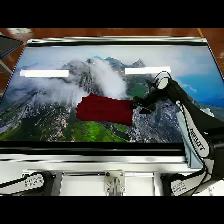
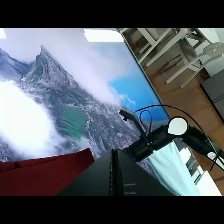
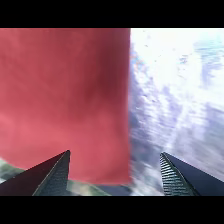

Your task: Fold the shirts.

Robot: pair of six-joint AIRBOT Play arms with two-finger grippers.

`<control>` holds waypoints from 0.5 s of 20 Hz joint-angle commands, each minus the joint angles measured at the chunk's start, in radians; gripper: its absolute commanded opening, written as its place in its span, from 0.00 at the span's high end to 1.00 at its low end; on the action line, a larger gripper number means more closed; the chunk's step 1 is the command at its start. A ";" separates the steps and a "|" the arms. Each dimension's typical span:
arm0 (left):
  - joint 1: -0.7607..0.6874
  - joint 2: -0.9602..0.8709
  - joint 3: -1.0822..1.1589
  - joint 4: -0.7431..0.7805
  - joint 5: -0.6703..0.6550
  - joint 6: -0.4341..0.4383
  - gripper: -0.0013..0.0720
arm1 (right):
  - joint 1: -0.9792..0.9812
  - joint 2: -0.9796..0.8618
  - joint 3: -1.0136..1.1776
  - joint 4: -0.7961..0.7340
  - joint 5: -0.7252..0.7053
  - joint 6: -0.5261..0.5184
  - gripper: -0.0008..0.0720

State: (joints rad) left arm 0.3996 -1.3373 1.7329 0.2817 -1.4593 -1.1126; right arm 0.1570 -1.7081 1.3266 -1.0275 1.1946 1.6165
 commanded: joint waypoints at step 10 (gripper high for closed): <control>-0.001 -0.010 0.000 0.000 0.000 -0.010 0.94 | 0.045 -0.101 0.005 0.247 -0.135 -0.255 0.89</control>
State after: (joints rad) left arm 0.3988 -1.3464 1.7329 0.2810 -1.4593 -1.1149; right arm 0.2050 -1.8198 1.3098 -0.8364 1.0542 1.4929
